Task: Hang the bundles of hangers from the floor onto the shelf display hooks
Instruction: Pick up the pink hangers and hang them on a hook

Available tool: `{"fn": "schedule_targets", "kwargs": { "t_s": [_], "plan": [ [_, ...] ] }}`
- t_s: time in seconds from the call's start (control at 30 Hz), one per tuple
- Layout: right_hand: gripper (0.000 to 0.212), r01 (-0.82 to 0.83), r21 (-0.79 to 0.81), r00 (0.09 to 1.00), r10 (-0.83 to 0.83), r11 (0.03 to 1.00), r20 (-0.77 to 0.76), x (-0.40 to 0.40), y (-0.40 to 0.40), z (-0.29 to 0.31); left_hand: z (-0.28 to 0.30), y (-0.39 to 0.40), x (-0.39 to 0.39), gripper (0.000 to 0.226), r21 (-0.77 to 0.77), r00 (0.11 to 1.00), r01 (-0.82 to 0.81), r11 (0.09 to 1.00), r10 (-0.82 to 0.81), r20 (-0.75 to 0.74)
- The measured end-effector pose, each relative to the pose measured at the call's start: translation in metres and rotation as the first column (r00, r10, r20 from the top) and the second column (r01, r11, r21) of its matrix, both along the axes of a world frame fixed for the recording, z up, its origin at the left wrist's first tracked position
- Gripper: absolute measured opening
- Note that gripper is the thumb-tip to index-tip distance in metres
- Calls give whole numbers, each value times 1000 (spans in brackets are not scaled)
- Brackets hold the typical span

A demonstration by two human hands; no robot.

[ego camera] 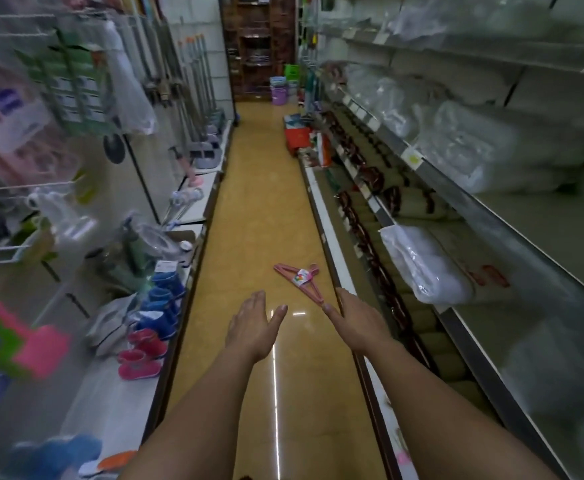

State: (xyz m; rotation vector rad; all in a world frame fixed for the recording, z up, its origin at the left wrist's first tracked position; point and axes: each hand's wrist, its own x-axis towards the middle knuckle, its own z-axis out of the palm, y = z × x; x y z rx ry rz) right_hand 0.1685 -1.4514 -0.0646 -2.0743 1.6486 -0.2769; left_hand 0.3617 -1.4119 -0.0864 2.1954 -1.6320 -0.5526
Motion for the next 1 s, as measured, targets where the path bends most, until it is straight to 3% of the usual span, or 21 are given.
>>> {"fn": "schedule_targets", "kwargs": {
  "t_s": [0.17, 0.33, 0.53, 1.0],
  "plan": [
    [55, 41, 12, 999, -41, 999, 15, 36, -54, 6, 1, -70, 44, 71, -22, 997, 81, 996, -81, -2],
    [70, 95, 37, 995, -95, 995, -12, 81, -107, 11, 1, -132, 96, 71, 8, 990, 137, 991, -137, 18],
    [67, 125, 67, 991, -121, 990, -60, 119, -158, -3, -17, -187, 140, 71, 74, 985, 171, 982, -172, 7],
    [59, 93, 67, 992, -86, 993, -97, 141, -323, -32, -42, -350, 163, 72, 130, 983, 182, 975, -185, 17]
  ]
}}
